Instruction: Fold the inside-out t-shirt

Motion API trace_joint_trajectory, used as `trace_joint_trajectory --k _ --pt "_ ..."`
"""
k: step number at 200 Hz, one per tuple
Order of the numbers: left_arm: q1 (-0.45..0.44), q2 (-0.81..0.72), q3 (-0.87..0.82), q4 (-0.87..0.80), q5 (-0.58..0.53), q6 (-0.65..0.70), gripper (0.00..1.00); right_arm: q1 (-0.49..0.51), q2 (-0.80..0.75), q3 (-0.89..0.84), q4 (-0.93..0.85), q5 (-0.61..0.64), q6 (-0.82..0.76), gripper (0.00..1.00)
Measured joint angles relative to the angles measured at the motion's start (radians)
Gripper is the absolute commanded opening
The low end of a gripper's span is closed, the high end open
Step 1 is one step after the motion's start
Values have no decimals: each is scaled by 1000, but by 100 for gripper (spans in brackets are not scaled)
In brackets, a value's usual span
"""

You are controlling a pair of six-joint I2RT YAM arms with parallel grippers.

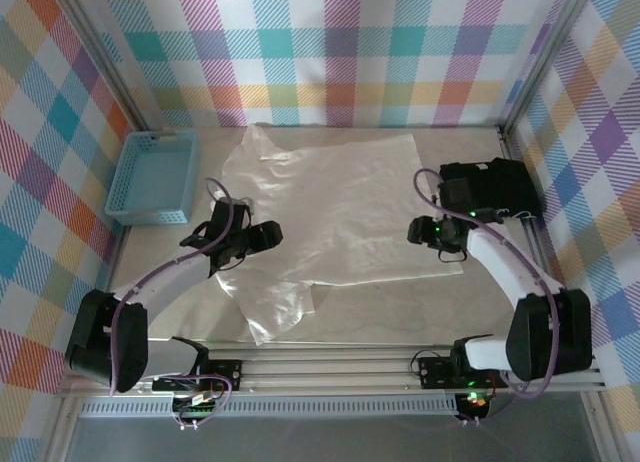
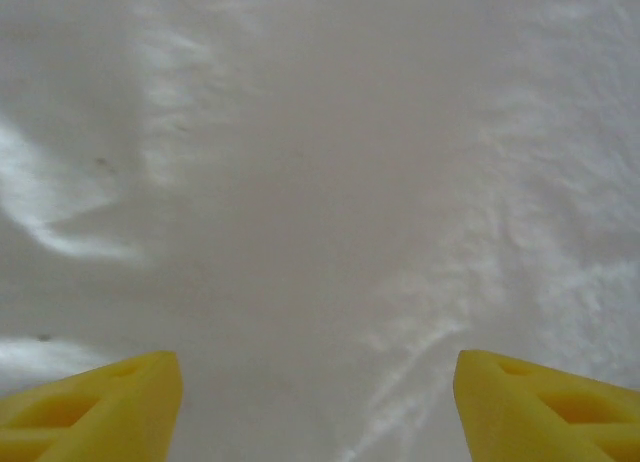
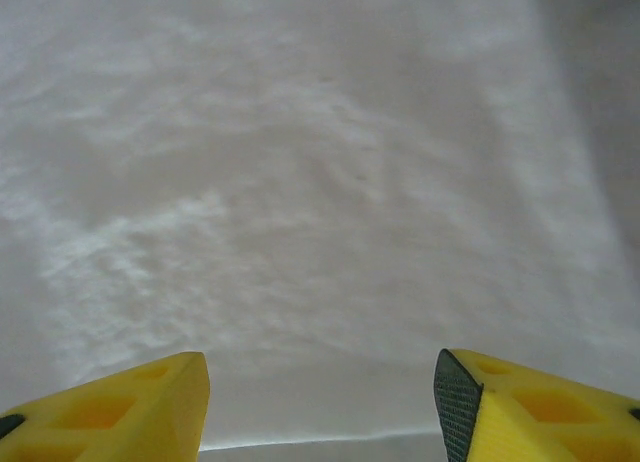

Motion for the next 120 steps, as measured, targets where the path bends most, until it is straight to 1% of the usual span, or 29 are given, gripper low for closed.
trace_joint_trajectory --k 33,46,82,120 --pt "-35 16 0 17 39 -4 72 -164 -17 -79 -7 9 58 62" --pt "-39 24 0 27 48 -7 73 -205 5 -104 -19 13 70 62" --pt "-39 54 2 33 78 -8 73 -240 130 -109 -33 11 92 58" --pt "-39 75 4 41 102 -8 73 -252 183 -93 -34 21 93 56"
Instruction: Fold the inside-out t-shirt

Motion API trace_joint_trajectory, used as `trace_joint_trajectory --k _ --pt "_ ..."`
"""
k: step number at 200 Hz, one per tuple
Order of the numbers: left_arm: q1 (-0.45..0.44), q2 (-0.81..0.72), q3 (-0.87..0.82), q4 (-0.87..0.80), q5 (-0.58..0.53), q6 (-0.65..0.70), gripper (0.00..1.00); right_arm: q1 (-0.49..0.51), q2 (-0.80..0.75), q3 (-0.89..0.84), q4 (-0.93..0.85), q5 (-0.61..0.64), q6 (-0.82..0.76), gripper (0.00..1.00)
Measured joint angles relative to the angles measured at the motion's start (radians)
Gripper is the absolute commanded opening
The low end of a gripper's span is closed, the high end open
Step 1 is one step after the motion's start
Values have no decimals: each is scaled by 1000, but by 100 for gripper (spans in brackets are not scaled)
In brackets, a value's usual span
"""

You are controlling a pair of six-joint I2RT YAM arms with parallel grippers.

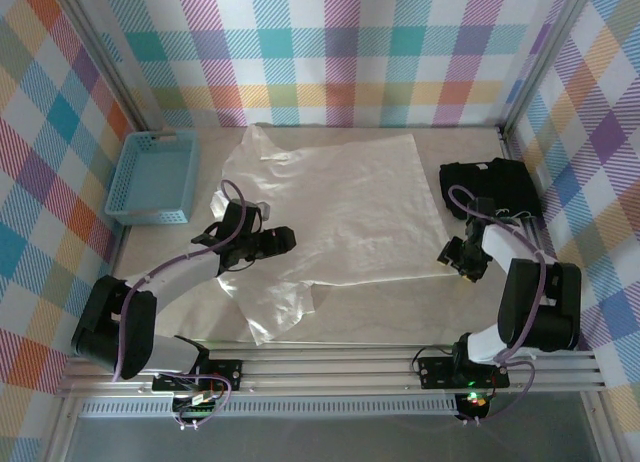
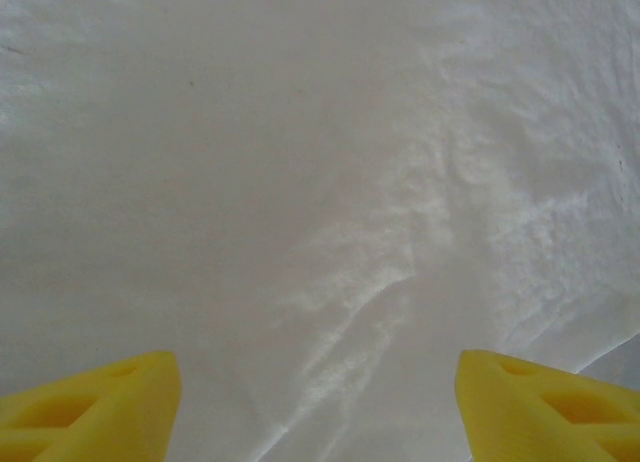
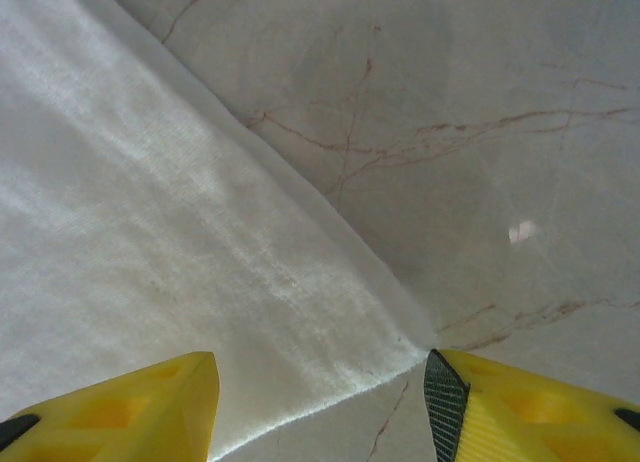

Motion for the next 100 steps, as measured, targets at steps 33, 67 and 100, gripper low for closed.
trace_joint_trajectory --k 33,67,100 --pt "0 0 2 6 13 0 73 -8 45 19 4 5 0 46" --pt "-3 -18 2 -28 10 0 73 -8 66 26 7 -2 -4 23" --pt "-35 -155 -14 -157 -48 -13 70 -8 67 28 24 -21 -6 10"
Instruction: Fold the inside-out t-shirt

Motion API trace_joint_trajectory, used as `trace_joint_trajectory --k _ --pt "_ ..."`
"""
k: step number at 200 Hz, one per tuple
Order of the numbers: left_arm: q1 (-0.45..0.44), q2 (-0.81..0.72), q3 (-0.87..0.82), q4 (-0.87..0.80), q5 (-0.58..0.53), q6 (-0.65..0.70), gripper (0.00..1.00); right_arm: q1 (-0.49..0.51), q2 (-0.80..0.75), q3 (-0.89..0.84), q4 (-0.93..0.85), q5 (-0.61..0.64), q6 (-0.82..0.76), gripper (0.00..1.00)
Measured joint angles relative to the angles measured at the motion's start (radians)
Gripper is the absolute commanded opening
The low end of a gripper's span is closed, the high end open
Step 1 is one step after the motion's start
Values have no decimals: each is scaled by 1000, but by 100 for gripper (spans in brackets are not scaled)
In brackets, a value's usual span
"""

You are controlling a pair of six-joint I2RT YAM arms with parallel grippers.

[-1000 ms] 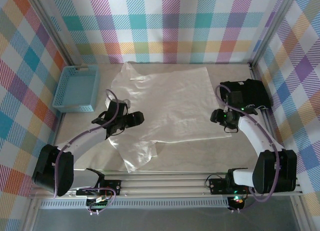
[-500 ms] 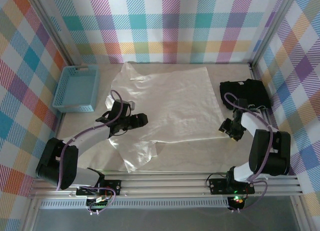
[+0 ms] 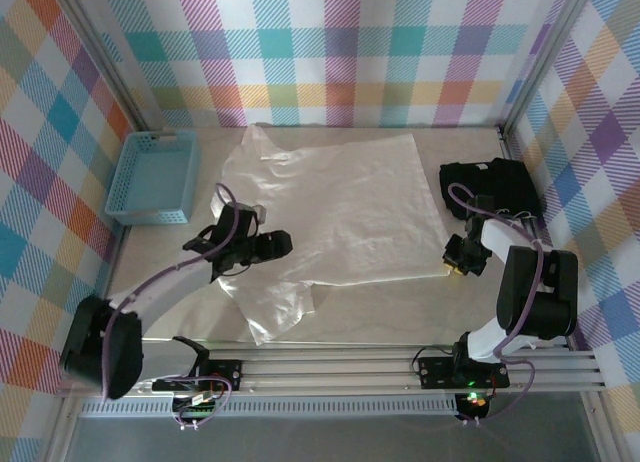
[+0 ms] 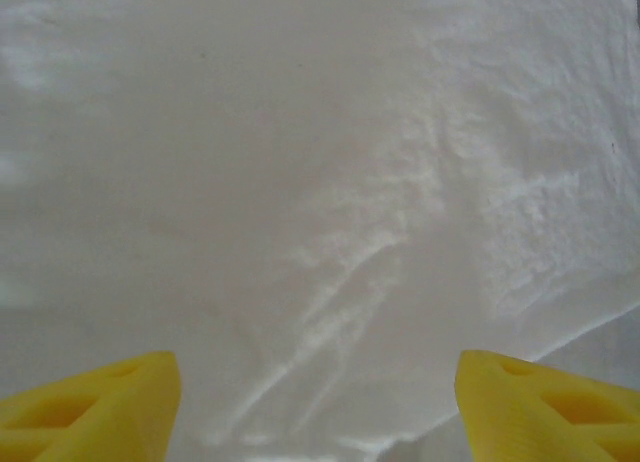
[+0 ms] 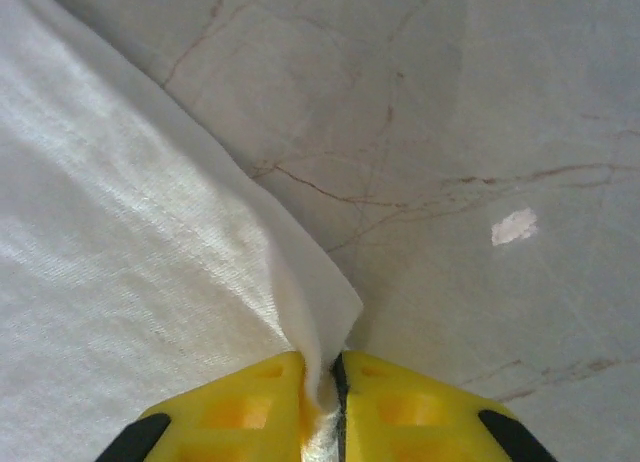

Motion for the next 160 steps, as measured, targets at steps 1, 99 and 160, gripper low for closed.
trace_joint_trajectory --k 1,99,160 --pt "-2 -5 -2 -5 -2 -3 70 0 0 0 0 0 -1 9" --pt "-430 -435 -192 -600 -204 -422 54 0 -116 -5 52 -93 -22 6" --pt "-463 -278 -234 -531 -153 -461 45 0 -145 -13 68 -136 -26 5"
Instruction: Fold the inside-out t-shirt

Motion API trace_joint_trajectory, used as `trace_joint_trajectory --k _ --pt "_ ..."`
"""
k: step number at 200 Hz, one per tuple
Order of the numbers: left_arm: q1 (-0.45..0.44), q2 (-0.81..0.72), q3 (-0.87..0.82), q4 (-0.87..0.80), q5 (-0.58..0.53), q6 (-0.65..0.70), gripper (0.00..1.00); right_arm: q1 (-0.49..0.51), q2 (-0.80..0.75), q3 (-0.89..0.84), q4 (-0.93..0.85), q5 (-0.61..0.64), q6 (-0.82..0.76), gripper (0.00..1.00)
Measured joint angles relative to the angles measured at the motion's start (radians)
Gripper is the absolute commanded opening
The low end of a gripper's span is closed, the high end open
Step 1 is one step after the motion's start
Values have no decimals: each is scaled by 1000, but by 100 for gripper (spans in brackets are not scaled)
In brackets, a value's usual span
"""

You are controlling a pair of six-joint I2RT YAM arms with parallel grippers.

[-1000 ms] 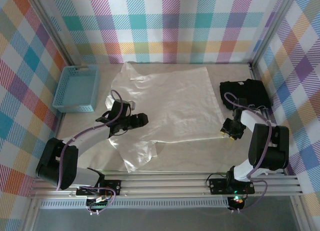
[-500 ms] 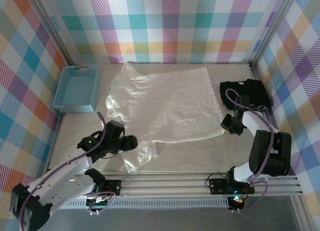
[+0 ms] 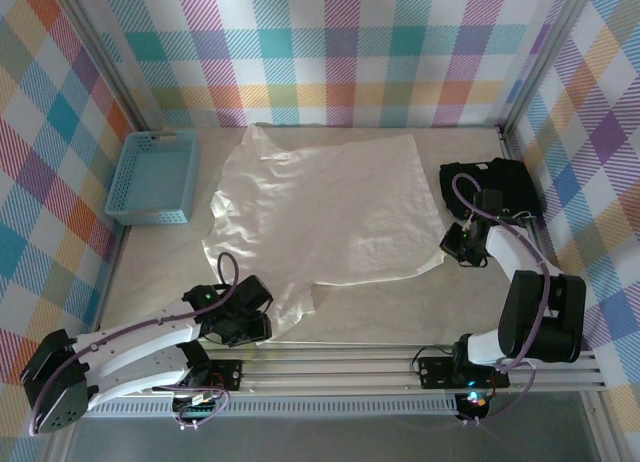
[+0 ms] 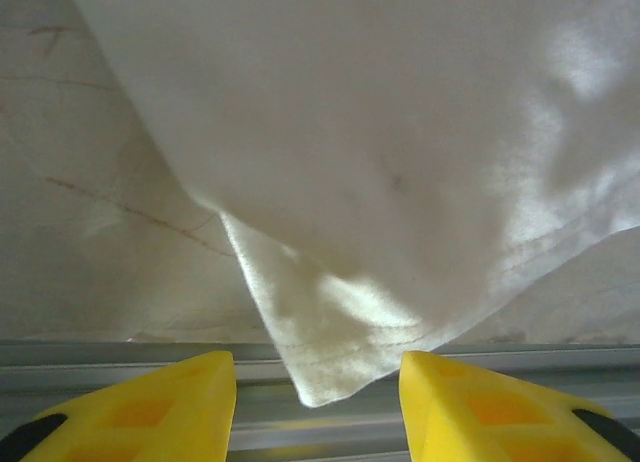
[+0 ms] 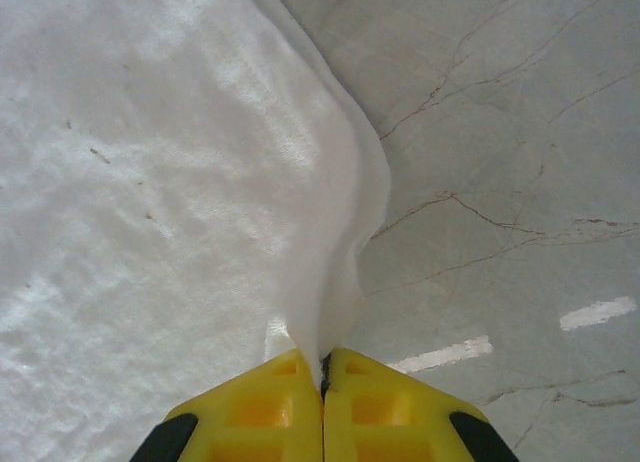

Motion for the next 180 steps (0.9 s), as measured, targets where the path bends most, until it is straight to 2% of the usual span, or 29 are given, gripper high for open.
trace_joint_trajectory --k 53,121,158,180 --pt "0 95 0 45 -4 38 37 0 -16 -4 0 -8 -3 5" --pt "-1 114 -8 55 -16 69 0 0 -16 -5 0 -7 -3 5" --pt "-2 -37 3 0 -40 68 0 0 -19 -5 4 2 -23 7" --pt "47 -146 56 -54 -48 75 0 0 -15 4 -1 5 -42 7"
